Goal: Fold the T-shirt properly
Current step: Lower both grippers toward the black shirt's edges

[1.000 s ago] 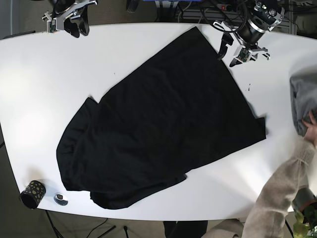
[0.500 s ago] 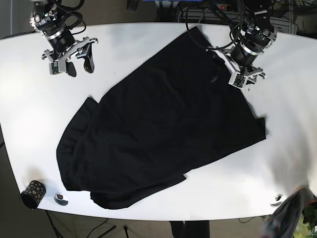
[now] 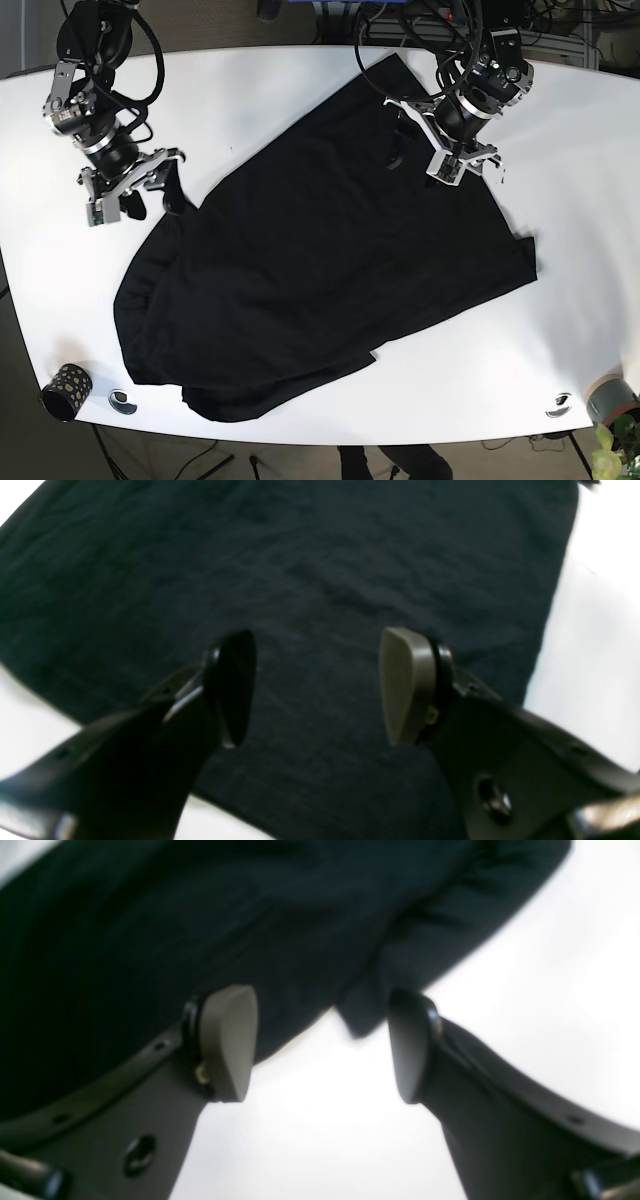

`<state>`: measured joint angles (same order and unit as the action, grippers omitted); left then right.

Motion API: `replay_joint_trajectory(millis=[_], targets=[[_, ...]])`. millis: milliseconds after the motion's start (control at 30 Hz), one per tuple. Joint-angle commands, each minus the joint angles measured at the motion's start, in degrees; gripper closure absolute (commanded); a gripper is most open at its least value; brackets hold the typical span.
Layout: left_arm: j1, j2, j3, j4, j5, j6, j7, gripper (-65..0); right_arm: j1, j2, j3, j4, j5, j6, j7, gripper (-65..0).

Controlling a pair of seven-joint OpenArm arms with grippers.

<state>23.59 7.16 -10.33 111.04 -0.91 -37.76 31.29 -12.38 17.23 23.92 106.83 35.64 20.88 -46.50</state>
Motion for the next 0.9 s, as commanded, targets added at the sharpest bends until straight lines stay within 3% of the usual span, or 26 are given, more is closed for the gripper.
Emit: replay_joint_trajectory(millis=[0,267,600,867], targets=[[-0.3,0.2,1.0,0.8,-0.8,0.0,-1.3,-36.7,3.2,1.3,1.2,-4.1,2.9,0.52,-0.4,-40.1],[-0.4,0.3,1.3,0.8,-0.9,-0.3,1.1,-36.7,11.5,3.6,2.0,-20.1,6.1,0.52,-0.9,-40.1],[-1.3,0.3,1.3,0.8,-0.9,-0.4,1.9,-36.7,23.1,4.8,2.1,-42.8,5.9,0.52,-0.6,-40.1],[-1.1,0.3,1.3,0.8,-1.0,-0.4,1.9,-36.7,28.2,5.1,1.7,-52.3,5.9,0.52,2.3,-40.1]])
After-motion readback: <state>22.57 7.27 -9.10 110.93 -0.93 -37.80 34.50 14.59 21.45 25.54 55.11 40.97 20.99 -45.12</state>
